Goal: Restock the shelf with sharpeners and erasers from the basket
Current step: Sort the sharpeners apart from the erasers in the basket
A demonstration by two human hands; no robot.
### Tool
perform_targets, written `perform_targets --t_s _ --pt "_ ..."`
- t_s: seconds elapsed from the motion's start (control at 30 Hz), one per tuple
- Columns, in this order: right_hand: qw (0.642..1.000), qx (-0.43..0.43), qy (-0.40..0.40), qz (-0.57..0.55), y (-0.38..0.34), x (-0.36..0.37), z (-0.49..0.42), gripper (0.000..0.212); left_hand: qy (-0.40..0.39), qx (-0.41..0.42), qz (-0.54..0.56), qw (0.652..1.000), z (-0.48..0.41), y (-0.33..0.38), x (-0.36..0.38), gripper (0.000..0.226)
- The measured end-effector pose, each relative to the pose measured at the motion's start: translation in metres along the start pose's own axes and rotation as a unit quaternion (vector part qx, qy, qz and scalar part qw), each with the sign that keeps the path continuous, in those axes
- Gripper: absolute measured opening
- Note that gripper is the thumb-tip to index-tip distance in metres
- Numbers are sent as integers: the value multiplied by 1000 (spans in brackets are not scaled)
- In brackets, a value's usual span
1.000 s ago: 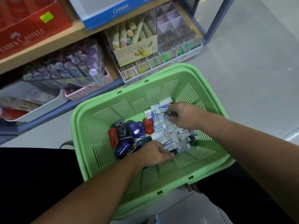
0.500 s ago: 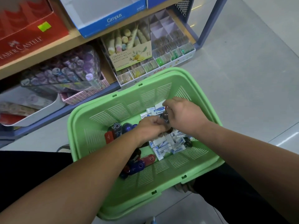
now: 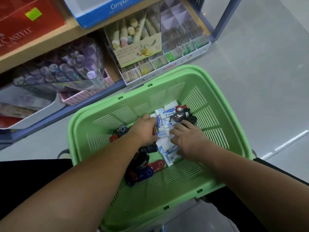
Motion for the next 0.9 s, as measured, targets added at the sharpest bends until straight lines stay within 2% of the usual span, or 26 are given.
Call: perform_targets --t_s 0.1,0.17,0.23,0.3,0.4,0.5,0.57,0.6,0.63,0.67,0.73,0.8,0.9 --pt "999 3 24 -27 4 -3 -2 54 3 20 26 999 2 0 -9 45" --pt "992 20 77 -99 8 -7 -2 48 18 50 -2 999 7 -2 -13 41" --pt "968 52 142 -200 16 -16 0 44 57 64 -23 996 17 -4 -23 31" --pt "948 81 168 -259 24 -25 3 45 72 50 -20 996 29 -11 -34 25" --pt "935 107 177 -289 33 -33 6 44 19 14 -109 994 43 -24 -44 25" --pt "935 103 181 -288 34 -33 5 39 -51 -47 -235 970 55 -36 -51 20" --pt "929 105 224 -275 33 -33 6 30 -72 -71 -316 943 59 -32 -48 20" --pt "920 114 255 -274 35 -33 7 25 -67 -65 -322 942 57 -23 -45 20" --pt "908 129 284 -281 37 -32 8 20 -51 -50 -286 956 52 -15 -42 21" --pt "894 146 304 -296 39 -33 9 18 -28 -35 -203 978 45 -7 -39 22" --pt "871 177 312 -336 41 -35 14 21 14 -36 11 999 29 4 -34 30" --pt "855 204 291 -378 43 -31 16 27 41 -69 136 987 16 10 -25 39" --pt "847 211 276 -403 45 -30 14 39 67 -103 230 965 10 19 -6 54"
Point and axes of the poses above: each hand's wrist, its own z-axis away from the middle knuckle, its own x-axis out of the palm, y = z × x, the point moved 4 cm from there along -z, towards the middle knuckle, and after that the axes turned 6 degrees about -x, right-handed, at the moved point
